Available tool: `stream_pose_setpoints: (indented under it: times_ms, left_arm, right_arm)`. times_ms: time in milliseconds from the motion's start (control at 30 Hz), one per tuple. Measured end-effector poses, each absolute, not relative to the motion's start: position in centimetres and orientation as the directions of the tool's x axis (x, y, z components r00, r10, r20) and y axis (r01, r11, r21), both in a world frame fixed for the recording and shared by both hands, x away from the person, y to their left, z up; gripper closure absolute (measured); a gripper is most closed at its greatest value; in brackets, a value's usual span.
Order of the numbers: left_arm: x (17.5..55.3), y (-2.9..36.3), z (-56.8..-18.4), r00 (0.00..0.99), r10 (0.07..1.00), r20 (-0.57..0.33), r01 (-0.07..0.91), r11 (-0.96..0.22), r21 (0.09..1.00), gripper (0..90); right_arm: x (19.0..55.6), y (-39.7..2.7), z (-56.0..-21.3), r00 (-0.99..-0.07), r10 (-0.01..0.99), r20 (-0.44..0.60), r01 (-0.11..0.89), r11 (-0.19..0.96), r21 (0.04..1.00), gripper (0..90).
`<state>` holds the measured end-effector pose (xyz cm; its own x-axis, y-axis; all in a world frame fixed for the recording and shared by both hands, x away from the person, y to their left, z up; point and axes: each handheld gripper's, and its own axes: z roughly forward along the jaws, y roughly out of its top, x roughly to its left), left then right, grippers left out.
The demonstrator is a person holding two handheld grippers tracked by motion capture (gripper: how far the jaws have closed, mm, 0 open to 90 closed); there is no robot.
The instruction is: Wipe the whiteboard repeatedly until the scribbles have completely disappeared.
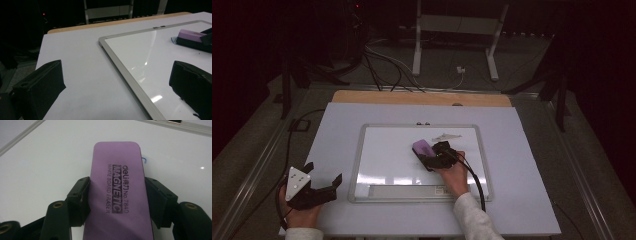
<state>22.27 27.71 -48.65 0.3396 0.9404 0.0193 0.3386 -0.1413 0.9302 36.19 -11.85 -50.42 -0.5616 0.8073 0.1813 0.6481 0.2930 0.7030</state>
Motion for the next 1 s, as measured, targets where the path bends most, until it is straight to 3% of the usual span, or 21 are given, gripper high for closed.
stream_pose_setpoints:
  times_ms: [433, 867, 1000]
  left_arm:
    - [22.2, 27.7, -48.6, 0.34, 0.94, 0.019, 0.336, -0.14, 0.932, 0.6]
    - [22.2, 27.7, -48.6, 0.34, 0.94, 0.017, 0.336, -0.138, 0.932, 0.6]
    - [22.3, 27.6, -48.7, 0.342, 0.939, 0.02, 0.34, -0.144, 0.929, 0.6]
  right_arm:
    - [33.7, -7.2, -50.6, -0.687, 0.694, 0.214, 0.594, 0.368, 0.715, 40.2]
    - [37.1, -12.1, -50.5, -0.537, 0.822, 0.191, 0.658, 0.266, 0.705, 40.2]
    - [36.9, -11.9, -50.5, -0.542, 0.815, 0.205, 0.661, 0.263, 0.702, 40.2]
